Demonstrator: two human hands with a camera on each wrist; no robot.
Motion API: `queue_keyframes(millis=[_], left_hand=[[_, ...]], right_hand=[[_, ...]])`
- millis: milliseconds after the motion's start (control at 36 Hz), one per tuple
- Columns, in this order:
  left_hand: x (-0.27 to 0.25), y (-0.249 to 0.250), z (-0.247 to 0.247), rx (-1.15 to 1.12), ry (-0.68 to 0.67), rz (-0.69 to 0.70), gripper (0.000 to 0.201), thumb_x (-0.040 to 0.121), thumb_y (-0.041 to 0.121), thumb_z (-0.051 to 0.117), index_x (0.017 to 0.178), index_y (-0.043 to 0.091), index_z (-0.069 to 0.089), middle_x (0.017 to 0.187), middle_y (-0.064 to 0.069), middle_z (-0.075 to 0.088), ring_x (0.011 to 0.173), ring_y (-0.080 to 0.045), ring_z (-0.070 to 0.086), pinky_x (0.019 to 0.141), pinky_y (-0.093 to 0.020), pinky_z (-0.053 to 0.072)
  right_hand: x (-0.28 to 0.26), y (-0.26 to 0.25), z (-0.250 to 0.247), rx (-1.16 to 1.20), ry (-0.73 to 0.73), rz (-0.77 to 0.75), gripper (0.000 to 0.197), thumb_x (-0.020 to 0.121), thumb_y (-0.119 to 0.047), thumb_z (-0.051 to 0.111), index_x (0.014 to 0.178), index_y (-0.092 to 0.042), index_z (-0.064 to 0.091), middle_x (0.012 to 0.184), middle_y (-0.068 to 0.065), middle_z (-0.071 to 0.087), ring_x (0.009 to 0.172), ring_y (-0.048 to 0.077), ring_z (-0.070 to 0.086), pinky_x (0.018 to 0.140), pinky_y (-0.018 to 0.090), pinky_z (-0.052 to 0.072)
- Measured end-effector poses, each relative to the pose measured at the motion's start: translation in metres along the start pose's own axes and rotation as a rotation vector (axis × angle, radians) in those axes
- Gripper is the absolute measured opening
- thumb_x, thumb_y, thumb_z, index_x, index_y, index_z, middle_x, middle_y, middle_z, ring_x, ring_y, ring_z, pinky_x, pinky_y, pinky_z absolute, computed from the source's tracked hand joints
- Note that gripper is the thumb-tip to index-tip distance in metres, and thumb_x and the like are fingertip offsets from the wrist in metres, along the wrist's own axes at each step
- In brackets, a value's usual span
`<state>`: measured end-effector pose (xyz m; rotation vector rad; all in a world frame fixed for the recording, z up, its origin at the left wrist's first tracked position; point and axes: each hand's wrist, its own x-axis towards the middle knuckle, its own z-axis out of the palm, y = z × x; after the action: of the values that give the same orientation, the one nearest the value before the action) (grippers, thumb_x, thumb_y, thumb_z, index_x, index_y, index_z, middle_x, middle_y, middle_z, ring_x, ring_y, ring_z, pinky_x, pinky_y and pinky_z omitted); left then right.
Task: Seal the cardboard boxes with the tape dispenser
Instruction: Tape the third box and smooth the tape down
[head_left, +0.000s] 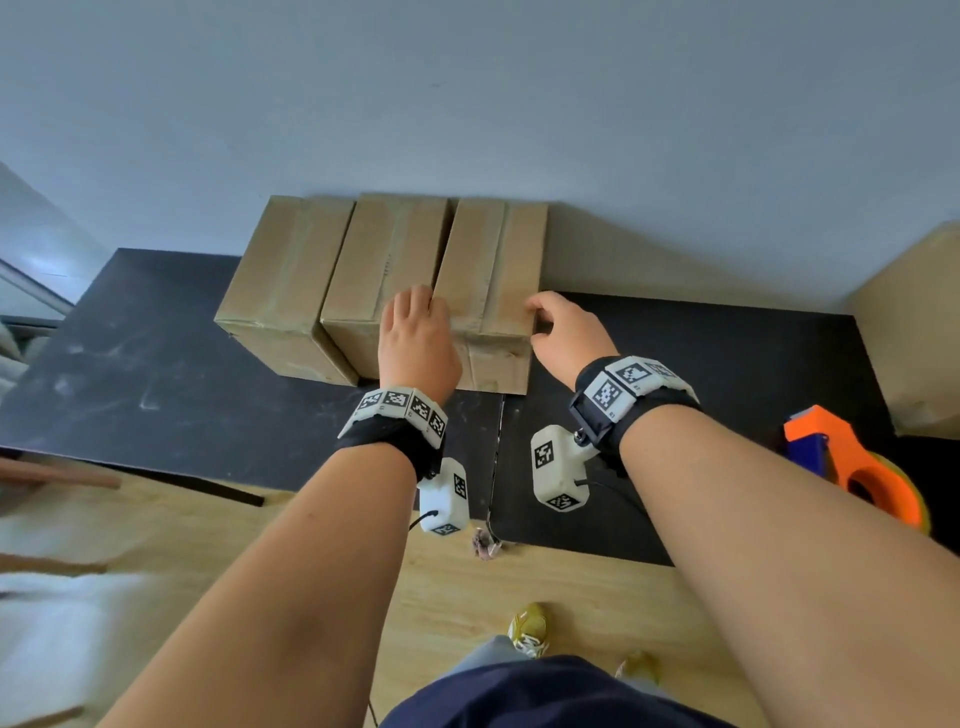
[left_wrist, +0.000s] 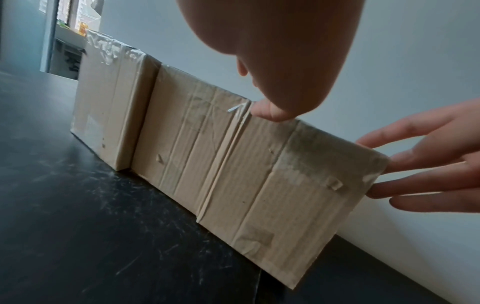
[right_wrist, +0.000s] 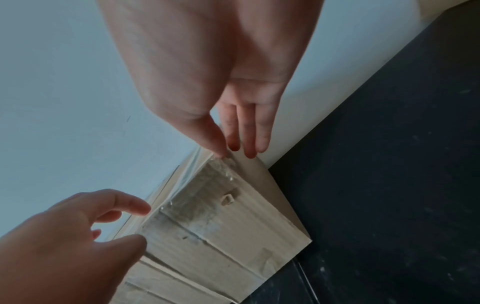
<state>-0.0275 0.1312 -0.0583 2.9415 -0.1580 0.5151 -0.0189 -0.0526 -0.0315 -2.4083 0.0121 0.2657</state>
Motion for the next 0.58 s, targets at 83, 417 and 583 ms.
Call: queue_keyframes(millis=[83, 417, 583], left_hand=[[0.005, 0.012, -0.001, -0.041, -0.003, 0.046, 0.035, 0.067, -0.005, 0.054, 0.099, 0.006, 0.061, 0.113, -0.011, 0.055, 0.105, -0.032, 0.052, 0.099, -0.040, 0.039], [0.032, 0.117, 0.003, -0.166, -0.030, 0.321, 0.040, 0.065, -0.004, 0.059, 0.103, 0.006, 0.064, 0.116, -0.013, 0.057, 0.108, -0.034, 0.052, 0.098, -0.042, 0.041], [0.023, 0.183, 0.020, -0.174, -0.109, 0.471, 0.043, 0.067, 0.003, 0.062, 0.110, 0.007, 0.064, 0.116, -0.013, 0.058, 0.111, -0.034, 0.052, 0.102, -0.041, 0.038]], right_hand=[[-0.005, 0.009, -0.008, 0.033, 0.057, 0.045, 0.049, 0.093, -0.008, 0.049, 0.139, -0.023, 0.050, 0.132, 0.004, 0.060, 0.114, 0.023, 0.059, 0.089, 0.031, 0.048], [-0.051, 0.087, -0.065, 0.044, 0.263, 0.296, 0.042, 0.094, -0.006, 0.046, 0.133, -0.017, 0.055, 0.129, 0.003, 0.061, 0.112, 0.022, 0.059, 0.084, 0.027, 0.044], [-0.093, 0.149, -0.090, 0.049, 0.299, 0.475, 0.040, 0.096, -0.008, 0.048, 0.135, -0.015, 0.053, 0.132, 0.007, 0.059, 0.119, 0.026, 0.057, 0.093, 0.030, 0.043]])
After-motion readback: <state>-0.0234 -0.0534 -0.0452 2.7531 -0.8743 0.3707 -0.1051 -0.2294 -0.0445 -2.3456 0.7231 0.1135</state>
